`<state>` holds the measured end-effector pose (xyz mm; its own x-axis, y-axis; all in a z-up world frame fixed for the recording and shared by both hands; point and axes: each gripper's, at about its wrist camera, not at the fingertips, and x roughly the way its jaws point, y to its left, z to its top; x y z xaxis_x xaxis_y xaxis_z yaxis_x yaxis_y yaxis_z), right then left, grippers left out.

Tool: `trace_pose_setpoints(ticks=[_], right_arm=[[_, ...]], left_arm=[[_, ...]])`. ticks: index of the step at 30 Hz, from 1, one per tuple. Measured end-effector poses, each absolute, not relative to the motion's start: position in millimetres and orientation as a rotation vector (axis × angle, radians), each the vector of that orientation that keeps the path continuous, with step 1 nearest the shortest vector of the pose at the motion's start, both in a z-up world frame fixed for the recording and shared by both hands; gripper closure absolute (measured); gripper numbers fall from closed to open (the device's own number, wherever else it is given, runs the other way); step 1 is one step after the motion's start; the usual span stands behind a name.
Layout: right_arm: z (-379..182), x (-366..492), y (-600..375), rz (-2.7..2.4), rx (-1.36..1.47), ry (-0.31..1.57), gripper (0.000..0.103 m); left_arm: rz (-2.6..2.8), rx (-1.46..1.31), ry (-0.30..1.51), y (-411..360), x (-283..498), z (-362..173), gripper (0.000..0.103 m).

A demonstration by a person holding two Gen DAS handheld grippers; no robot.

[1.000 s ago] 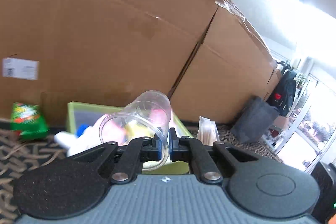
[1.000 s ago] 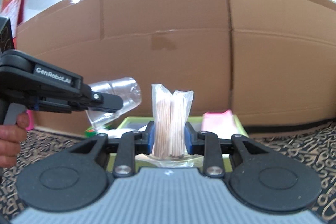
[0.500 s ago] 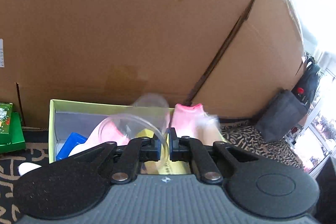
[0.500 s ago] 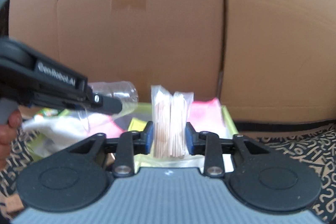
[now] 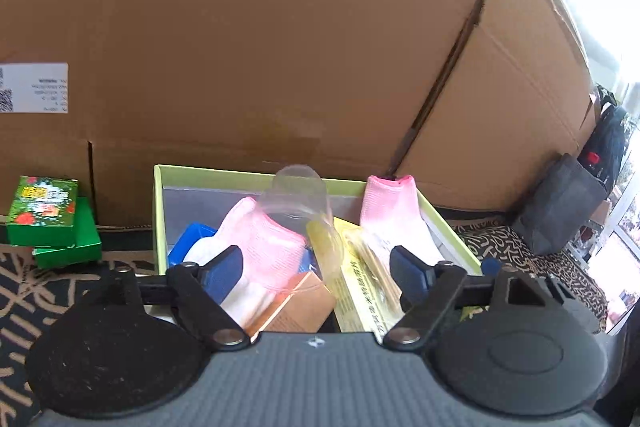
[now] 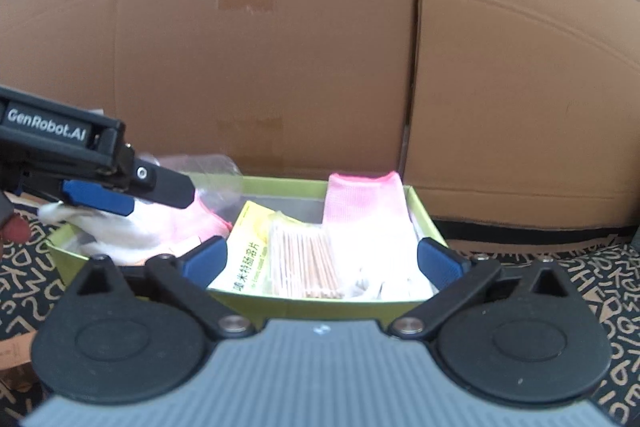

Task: Organize objects
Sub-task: 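Carry the cup and stick bag into the green shoebox, open both tools, then grasp the copper box with the right tool while the left tool grasps the green snack box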

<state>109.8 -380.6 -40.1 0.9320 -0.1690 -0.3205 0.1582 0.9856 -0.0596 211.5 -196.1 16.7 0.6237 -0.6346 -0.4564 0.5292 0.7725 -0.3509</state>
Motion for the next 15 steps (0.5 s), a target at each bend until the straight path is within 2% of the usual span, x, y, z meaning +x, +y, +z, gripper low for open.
trace_pose_setpoints(ticks=[12, 15], right_arm=[[-12.4, 57.9, -360.8, -0.16, -0.009, 0.291, 0.0], [-10.3, 46.7, -355.4, -0.158, 0.008, 0.294, 0.0]], left_arm=[[-0.657, -0.154, 0.574, -176.2, 168.8, 33.3, 0.013], [-0.633, -0.146, 0.601, -162.3, 155.8, 34.2, 0.008]])
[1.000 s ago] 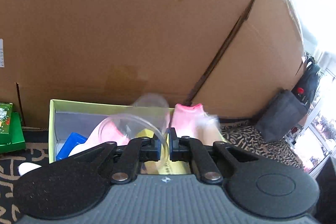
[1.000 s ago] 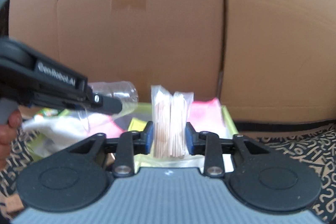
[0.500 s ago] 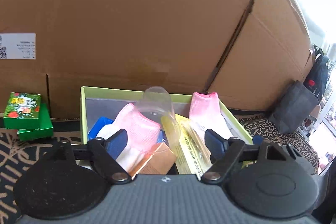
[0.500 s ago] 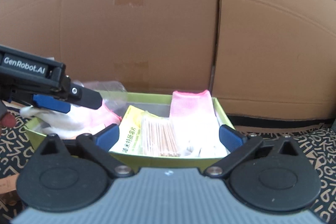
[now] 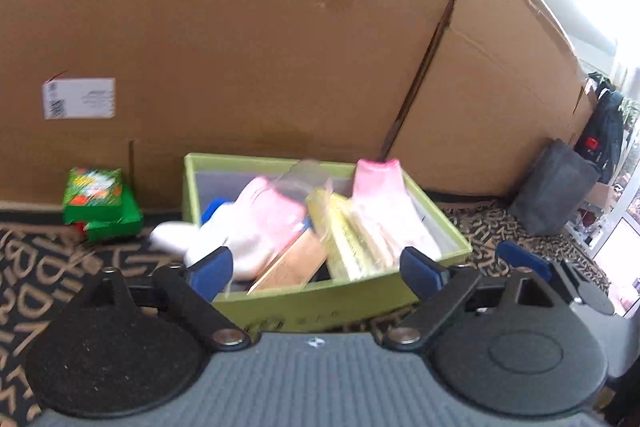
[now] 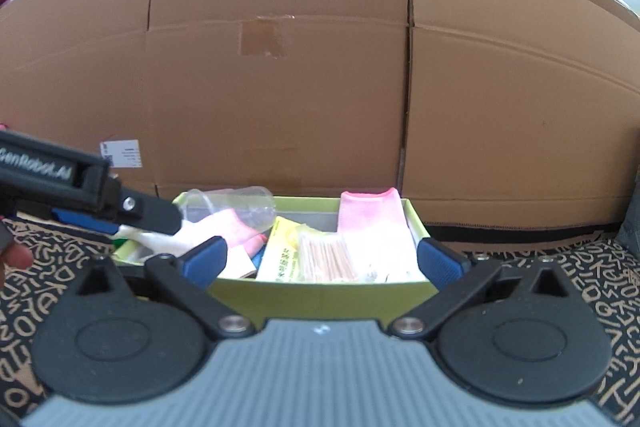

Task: Organize objects
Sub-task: 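Grasp the copper box with the right tool while the left tool grasps the green snack box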

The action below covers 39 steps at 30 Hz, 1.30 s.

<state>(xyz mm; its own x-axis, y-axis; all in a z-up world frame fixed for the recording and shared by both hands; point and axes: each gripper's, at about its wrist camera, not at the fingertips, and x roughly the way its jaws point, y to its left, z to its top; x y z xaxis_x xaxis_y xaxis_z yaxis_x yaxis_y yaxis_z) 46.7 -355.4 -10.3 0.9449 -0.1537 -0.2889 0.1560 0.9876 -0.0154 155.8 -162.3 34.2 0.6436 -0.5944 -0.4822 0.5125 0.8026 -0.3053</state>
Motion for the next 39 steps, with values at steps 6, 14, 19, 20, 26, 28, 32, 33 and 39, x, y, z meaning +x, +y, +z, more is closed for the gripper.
trace_pose_setpoints(ticks=[6, 14, 19, 20, 26, 28, 32, 33, 39], right_arm=[[-23.5, 30.7, -336.3, -0.109, 0.029, 0.343, 0.0], [-60.2, 38.7, -285.5, 0.042, 0.085, 0.516, 0.0], [-71.6, 47.7, -239.6, 0.122, 0.06, 0.561, 0.0], [-73.5, 49.4, -232.6, 0.13, 0.059, 0.569, 0.0], [-81.2, 72.3, -202.1, 0.129, 0.076, 0.6, 0.0], [-82.9, 83.4, -195.8, 0.121, 0.098, 0.612, 0.0], [-89.0, 95.6, -189.7, 0.073, 0.078, 0.64, 0.021], [-89.3, 95.2, -192.1, 0.069, 0.079, 0.642, 0.042], [-87.2, 81.5, -213.5, 0.034, -0.01, 0.643, 0.073]], left_arm=[[-0.606, -0.238, 0.618, -98.3, 123.4, 2.2, 0.008], [-0.404, -0.217, 0.573, -40.7, 93.6, -19.8, 0.008], [-0.395, -0.239, 0.602, -21.6, 95.5, -29.5, 0.008], [-0.401, -0.247, 0.611, -18.6, 96.0, -32.6, 0.008], [-0.418, -0.317, 0.646, -2.9, 98.7, -45.6, 0.008], [-0.393, -0.326, 0.647, -0.6, 101.9, -46.7, 0.008], [-0.389, -0.336, 0.646, 1.4, 111.8, -44.3, 0.008], [-0.391, -0.339, 0.642, 1.6, 115.6, -43.7, 0.008], [-0.353, -0.296, 0.612, -11.1, 153.9, -35.4, 0.008]])
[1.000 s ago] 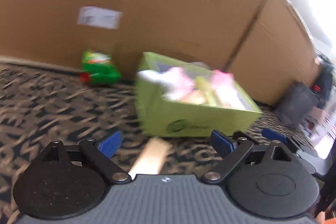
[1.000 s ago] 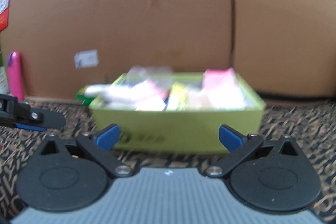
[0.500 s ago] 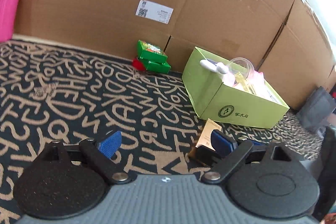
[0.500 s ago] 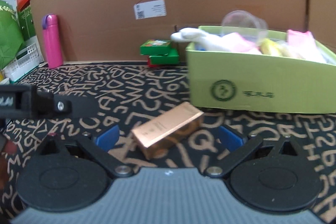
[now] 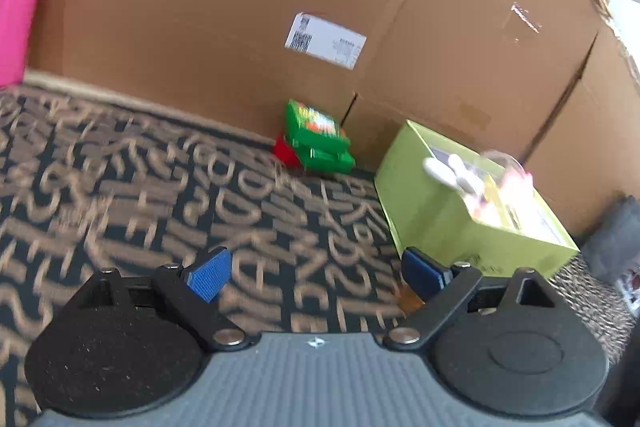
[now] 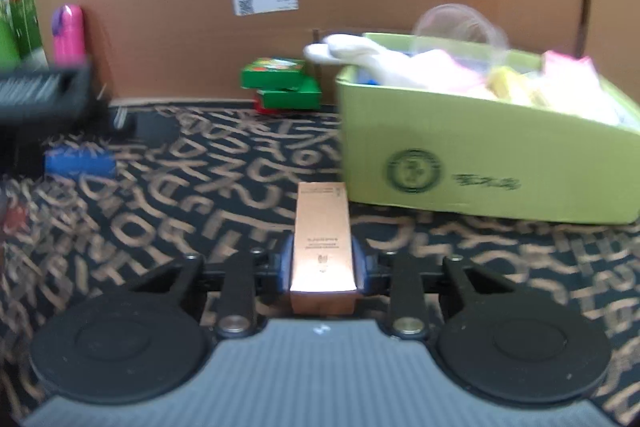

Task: Organize objects
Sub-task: 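Grasp the copper box with the right tool while the left tool grasps the green snack box, then carry the copper box and snack box into the green shoebox, open both tools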

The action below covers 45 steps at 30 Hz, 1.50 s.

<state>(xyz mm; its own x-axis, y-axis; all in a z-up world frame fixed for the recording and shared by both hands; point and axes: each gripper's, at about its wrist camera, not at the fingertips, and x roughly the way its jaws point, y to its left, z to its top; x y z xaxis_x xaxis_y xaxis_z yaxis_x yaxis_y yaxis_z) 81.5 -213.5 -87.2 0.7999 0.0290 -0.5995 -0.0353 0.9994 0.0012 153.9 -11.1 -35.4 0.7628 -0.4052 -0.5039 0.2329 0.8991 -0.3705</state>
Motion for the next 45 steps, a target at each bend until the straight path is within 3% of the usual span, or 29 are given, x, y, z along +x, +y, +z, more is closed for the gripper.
trace_pose_setpoints(ticks=[10, 16, 19, 20, 27, 37, 45], right_arm=[[-91.0, 69.7, -226.6, 0.036, -0.029, 0.65, 0.071], [-91.0, 70.9, -233.3, 0.052, 0.017, 0.651, 0.07], [-90.9, 71.4, -232.1, 0.05, 0.012, 0.651, 0.07], [-91.0, 71.4, -231.7, 0.049, 0.01, 0.651, 0.07], [-90.1, 69.6, -233.1, 0.051, 0.021, 0.639, 0.071], [-86.8, 25.8, -236.3, 0.09, 0.018, 0.663, 0.073], [-83.4, 17.5, -232.0, 0.088, 0.003, 0.654, 0.069]], left_arm=[[-0.299, -0.18, 0.511, -61.3, 257.3, -9.0, 0.008], [-0.259, -0.142, 0.614, -86.0, 307.7, -23.2, 0.009], [-0.255, -0.114, 0.655, -84.3, 317.6, -31.4, 0.035], [-0.254, -0.131, 0.671, -79.3, 317.8, -33.4, 0.038], [-0.262, -0.163, 0.647, -43.1, 261.1, -28.0, 0.039], [-0.36, -0.158, 0.752, -14.1, 135.0, -39.6, 0.038], [-0.302, -0.092, 0.736, -26.9, 120.0, -54.3, 0.027]])
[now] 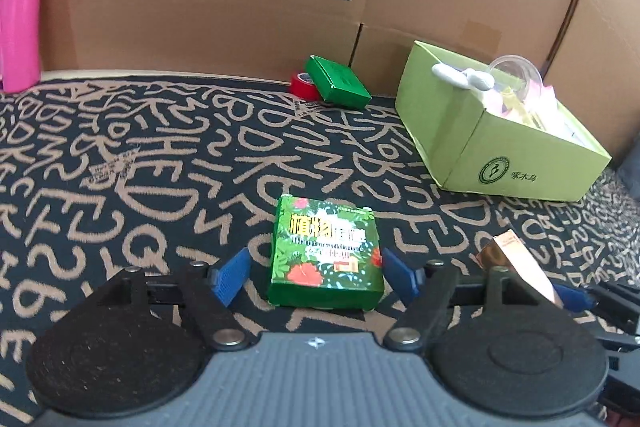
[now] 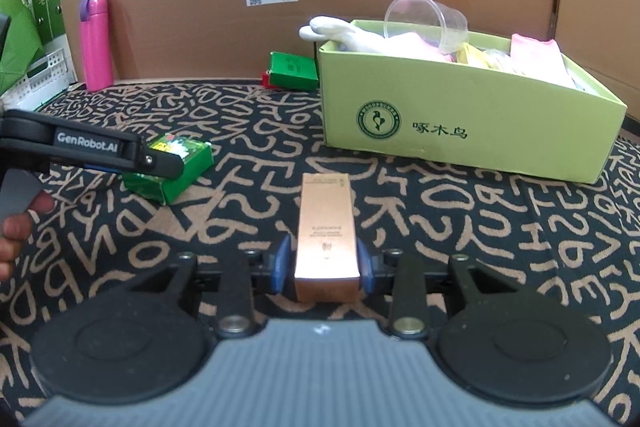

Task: Organize objects
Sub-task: 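Carry the copper box and snack box into the green shoebox, open both tools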

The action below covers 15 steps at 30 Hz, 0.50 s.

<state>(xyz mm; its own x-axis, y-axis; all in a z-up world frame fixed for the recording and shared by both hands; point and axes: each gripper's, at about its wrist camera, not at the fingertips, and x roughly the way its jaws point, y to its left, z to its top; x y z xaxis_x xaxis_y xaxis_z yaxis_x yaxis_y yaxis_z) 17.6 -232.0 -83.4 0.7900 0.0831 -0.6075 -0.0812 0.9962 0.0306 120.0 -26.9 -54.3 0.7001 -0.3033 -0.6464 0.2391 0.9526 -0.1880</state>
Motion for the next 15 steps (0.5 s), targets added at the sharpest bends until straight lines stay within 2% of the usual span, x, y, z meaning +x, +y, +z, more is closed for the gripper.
trace_pose_setpoints(ticks=[12, 13, 14, 15], right_arm=[[-85.5, 31.7, -233.7, 0.102, 0.012, 0.658, 0.069], [-86.7, 31.4, -234.2, 0.105, 0.019, 0.659, 0.073], [-87.7, 30.0, -234.9, 0.105, 0.02, 0.657, 0.073], [-88.1, 28.2, -236.0, 0.109, 0.026, 0.654, 0.073]], left_arm=[[-0.329, -0.003, 0.74, -40.6, 125.0, -57.2, 0.027], [-0.334, -0.003, 0.739, -40.7, 124.9, -57.3, 0.031], [-0.334, 0.0, 0.737, -41.0, 124.6, -57.1, 0.038], [-0.34, 0.006, 0.737, -41.5, 124.4, -56.7, 0.038]])
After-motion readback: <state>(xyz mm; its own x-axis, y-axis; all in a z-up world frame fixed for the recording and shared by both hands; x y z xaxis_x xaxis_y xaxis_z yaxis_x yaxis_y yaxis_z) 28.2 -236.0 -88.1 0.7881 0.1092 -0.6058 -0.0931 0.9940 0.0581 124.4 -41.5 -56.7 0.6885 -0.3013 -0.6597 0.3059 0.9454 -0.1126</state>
